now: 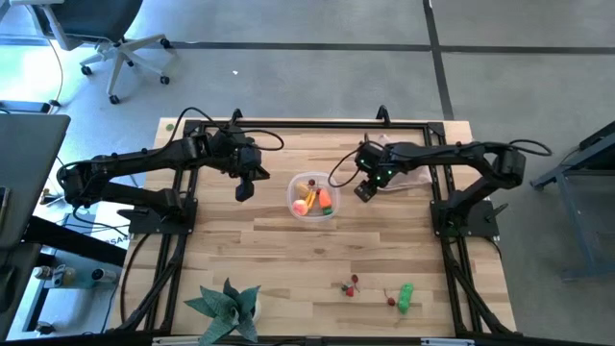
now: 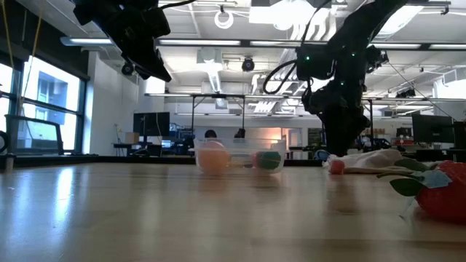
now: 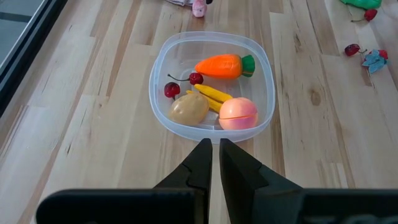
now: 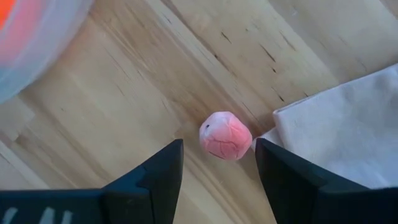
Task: Pick and placing Produce into tupperware
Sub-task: Put the pink peach into the transparent bin
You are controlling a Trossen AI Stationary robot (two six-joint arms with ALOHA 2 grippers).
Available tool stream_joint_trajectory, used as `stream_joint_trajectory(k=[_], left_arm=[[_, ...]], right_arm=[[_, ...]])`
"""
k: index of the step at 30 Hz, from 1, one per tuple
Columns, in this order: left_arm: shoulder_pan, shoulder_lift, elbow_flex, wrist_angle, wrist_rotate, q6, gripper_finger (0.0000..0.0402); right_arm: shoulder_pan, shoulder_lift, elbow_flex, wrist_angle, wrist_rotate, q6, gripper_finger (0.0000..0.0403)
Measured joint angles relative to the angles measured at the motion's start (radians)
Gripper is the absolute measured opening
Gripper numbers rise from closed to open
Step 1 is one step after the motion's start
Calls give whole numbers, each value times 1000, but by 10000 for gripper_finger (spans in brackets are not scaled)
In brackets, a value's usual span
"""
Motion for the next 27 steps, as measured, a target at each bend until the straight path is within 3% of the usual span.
stream_joint_trajectory(k=[27], left_arm=[[0, 0, 0, 1, 0, 0, 21]], right_arm=[[24, 137, 4, 53, 38, -20, 193]])
